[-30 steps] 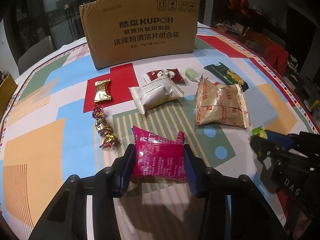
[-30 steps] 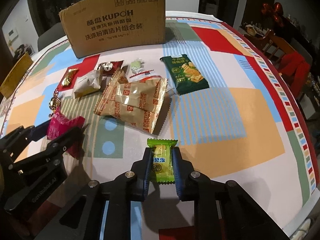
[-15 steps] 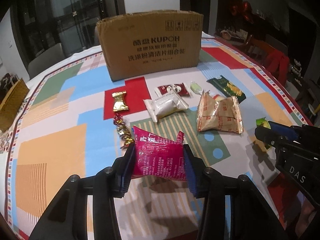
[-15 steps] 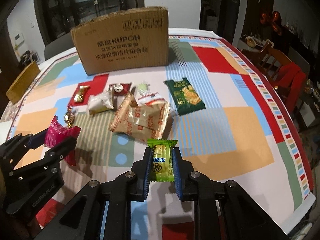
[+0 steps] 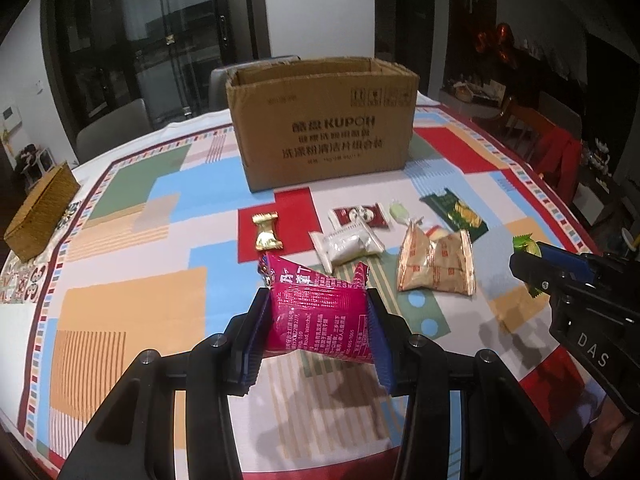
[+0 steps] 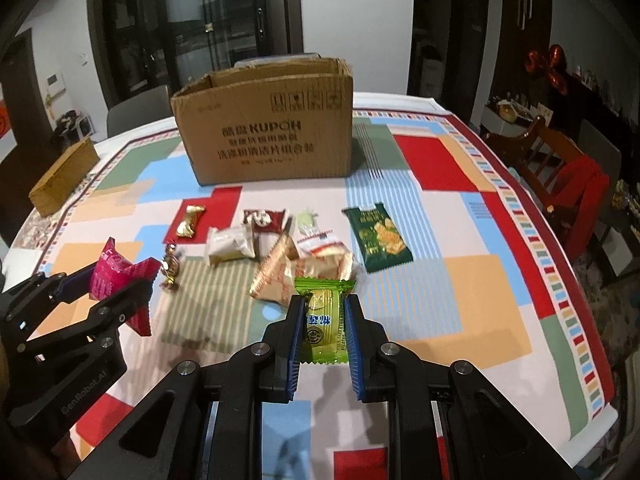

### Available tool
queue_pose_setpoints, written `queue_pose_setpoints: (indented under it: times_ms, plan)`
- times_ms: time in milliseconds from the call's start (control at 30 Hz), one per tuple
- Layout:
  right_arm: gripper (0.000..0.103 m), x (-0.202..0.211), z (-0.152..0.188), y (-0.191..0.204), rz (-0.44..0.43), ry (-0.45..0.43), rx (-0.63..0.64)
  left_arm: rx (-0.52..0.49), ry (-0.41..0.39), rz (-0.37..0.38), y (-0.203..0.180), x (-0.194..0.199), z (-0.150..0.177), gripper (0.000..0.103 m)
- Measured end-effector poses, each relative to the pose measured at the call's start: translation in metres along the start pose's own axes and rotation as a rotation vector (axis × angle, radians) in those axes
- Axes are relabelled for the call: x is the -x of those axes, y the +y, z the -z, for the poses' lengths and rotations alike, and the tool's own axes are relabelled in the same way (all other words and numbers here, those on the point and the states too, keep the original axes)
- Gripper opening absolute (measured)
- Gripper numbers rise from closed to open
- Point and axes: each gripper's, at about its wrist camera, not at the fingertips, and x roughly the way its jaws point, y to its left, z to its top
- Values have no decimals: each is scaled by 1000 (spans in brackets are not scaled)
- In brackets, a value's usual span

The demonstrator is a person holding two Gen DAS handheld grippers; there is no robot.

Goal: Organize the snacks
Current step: 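Carry the pink bag and green snack over the cardboard box with both tools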

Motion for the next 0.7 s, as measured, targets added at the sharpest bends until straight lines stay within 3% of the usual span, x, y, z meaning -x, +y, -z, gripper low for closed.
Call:
queue_pose_setpoints:
  times_ms: [700]
  plan:
    - [21, 36, -66, 18, -21, -181, 40, 53, -118, -43, 28, 32, -55, 45]
